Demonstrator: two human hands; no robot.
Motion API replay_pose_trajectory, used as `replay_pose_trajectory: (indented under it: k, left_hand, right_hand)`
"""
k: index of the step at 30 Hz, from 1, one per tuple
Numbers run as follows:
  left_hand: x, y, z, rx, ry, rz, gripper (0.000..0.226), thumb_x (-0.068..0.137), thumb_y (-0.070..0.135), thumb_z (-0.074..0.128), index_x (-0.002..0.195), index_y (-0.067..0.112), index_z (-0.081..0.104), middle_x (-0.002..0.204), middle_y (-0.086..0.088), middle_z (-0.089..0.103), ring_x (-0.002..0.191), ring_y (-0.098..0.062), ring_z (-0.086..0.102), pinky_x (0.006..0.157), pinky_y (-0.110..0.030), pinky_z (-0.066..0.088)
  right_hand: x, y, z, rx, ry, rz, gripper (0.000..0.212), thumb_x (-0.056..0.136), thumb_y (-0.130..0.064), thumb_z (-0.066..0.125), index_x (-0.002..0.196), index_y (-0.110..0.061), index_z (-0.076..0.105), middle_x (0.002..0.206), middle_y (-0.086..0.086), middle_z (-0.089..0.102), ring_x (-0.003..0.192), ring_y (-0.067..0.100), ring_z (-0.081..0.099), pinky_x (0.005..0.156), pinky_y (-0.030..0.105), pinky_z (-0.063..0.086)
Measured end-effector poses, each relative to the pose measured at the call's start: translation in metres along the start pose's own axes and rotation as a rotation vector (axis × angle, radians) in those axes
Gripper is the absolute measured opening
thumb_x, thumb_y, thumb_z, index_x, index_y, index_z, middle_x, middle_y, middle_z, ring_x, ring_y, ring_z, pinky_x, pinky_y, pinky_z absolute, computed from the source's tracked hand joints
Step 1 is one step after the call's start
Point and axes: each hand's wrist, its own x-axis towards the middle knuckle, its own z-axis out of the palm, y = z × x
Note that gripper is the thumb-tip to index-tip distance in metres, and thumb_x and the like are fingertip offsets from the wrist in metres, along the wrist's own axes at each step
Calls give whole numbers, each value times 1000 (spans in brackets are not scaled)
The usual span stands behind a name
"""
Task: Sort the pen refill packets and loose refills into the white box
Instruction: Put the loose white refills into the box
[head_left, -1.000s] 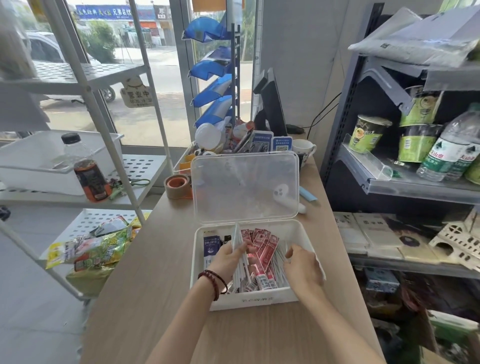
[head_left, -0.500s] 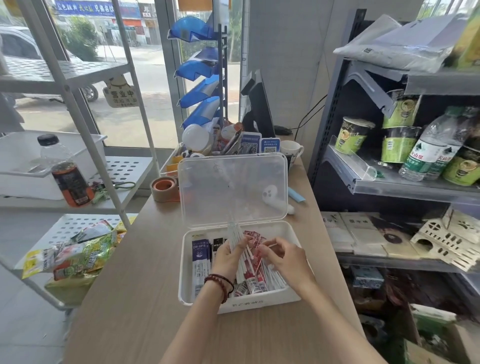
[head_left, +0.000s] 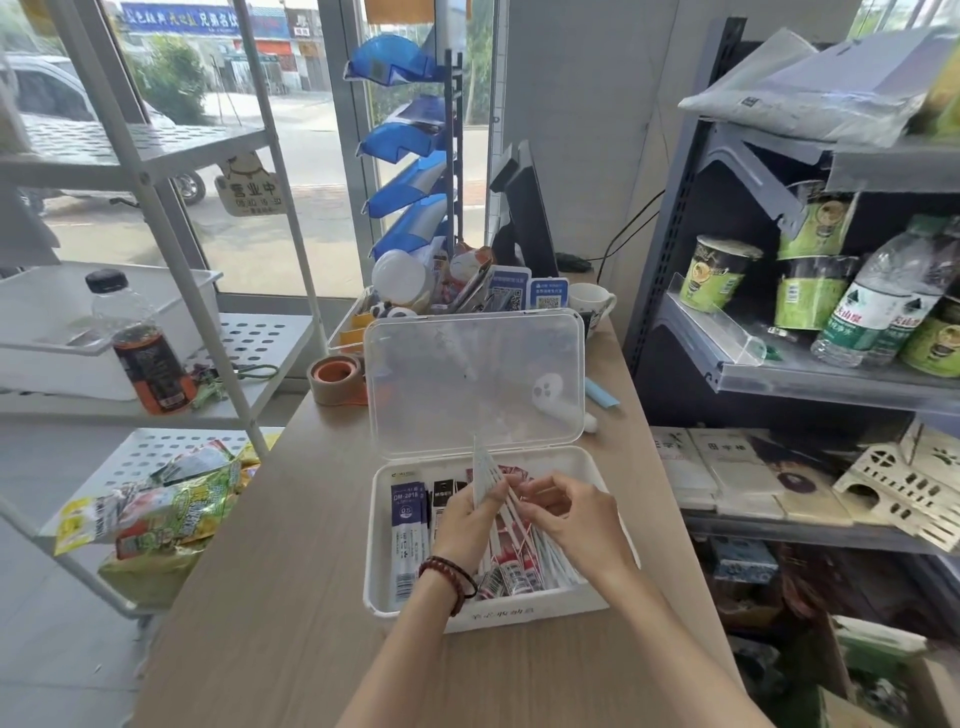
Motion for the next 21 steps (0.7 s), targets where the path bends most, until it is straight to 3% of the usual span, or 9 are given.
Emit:
replay_pose_trajectory:
  k: [5, 8, 12, 16, 18, 21]
  left_hand:
    - [2, -5, -1, 95, -67, 19, 23, 95, 32, 47, 105, 26, 67, 96, 3, 72, 87, -10, 69, 73, -19, 53]
    - [0, -5, 0, 153, -3, 54, 22, 94, 32, 48, 93, 26, 68, 79, 14, 68, 75, -3, 65, 66, -9, 46]
    - [-2, -4, 4, 156, 50, 68, 35, 94, 39, 43, 101, 17, 69, 95, 16, 70, 82, -1, 69, 77, -16, 51]
    - [-3, -3, 4, 207, 25, 66, 36, 94, 40, 43, 102, 17, 70, 90, 30, 63, 87, 18, 57, 73, -11, 40]
    - [-3, -2, 4, 191, 12, 69, 34, 94, 37, 43, 97, 18, 70, 96, 22, 65, 81, 19, 59, 73, -12, 38]
    - [-2, -6, 4, 132, 49, 69, 26, 93, 41, 43, 91, 27, 65, 109, 0, 63, 82, -6, 69, 79, -22, 47]
  right_hand:
    - [-3, 1, -5, -59, -20, -6, 15, 80, -20, 79, 92, -20, 71, 78, -9, 72, 69, -10, 65, 60, 5, 48]
    - [-7, 5, -10, -109, -9, -10, 11, 82, -22, 76, 92, -22, 70, 76, -9, 73, 68, -6, 67, 64, 7, 51]
    - [-10, 21, -13, -363, 85, 123, 12, 87, -20, 69, 98, -24, 69, 87, -7, 72, 75, 5, 67, 73, 25, 58]
    - [-10, 26, -1, -514, 101, 187, 12, 88, -17, 68, 99, -21, 68, 93, 0, 72, 80, 13, 68, 69, 25, 56]
    - [-9, 28, 5, -549, 105, 228, 12, 89, -17, 66, 99, -21, 69, 96, 1, 72, 84, 16, 67, 65, 23, 51]
    - [-6, 32, 9, -549, 119, 281, 11, 88, -15, 64, 94, -22, 70, 95, 0, 71, 85, 17, 67, 62, 24, 46]
